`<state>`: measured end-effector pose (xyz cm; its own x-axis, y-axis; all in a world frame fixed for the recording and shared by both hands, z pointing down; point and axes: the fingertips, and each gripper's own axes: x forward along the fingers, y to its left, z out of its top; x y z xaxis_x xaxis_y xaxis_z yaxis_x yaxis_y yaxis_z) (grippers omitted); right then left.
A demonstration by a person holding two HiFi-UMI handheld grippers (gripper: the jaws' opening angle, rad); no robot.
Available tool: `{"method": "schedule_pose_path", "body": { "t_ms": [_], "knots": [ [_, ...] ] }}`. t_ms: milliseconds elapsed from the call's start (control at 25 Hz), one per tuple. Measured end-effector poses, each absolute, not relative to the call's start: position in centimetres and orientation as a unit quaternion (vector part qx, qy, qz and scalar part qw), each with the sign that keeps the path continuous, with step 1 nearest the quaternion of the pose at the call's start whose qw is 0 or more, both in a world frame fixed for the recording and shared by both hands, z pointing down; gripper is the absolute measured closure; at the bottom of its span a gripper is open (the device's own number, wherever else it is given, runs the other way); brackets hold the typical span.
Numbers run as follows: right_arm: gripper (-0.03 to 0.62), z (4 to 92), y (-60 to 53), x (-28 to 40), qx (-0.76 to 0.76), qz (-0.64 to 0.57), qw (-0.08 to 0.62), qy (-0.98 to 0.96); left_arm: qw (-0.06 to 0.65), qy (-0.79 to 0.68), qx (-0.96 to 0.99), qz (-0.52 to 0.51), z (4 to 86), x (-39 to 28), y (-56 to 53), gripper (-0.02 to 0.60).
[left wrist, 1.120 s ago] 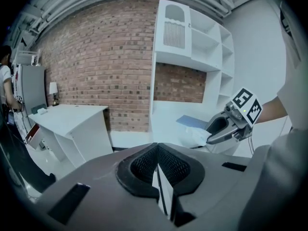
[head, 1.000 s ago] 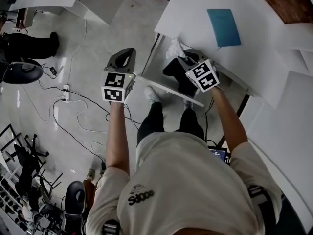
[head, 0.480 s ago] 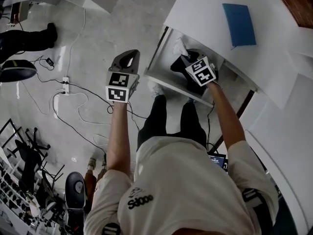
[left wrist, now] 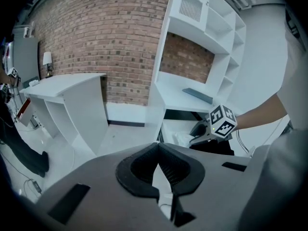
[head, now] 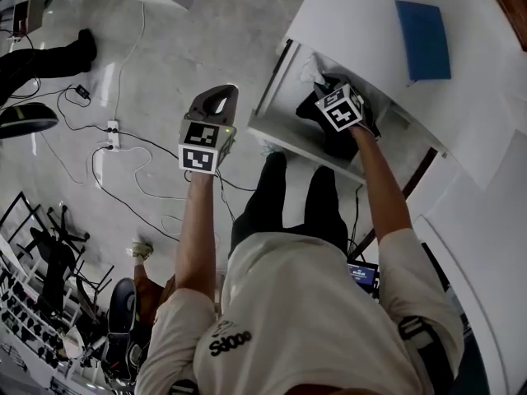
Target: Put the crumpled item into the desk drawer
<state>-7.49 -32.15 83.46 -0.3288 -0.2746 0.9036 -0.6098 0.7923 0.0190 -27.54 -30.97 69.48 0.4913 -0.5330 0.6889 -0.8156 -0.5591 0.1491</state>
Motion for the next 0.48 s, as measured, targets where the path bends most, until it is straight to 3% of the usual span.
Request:
{"method": "schedule_pose_path", "body": {
  "t_ms": [480],
  "knots": [
    [0.482, 87.6, -32.3, -7.9, 0.277, 0.194, 0.525, -0.781, 0.246, -0.401, 0.830, 0.299, 70.7, -27.3, -31.3, 0.563]
  ]
}}
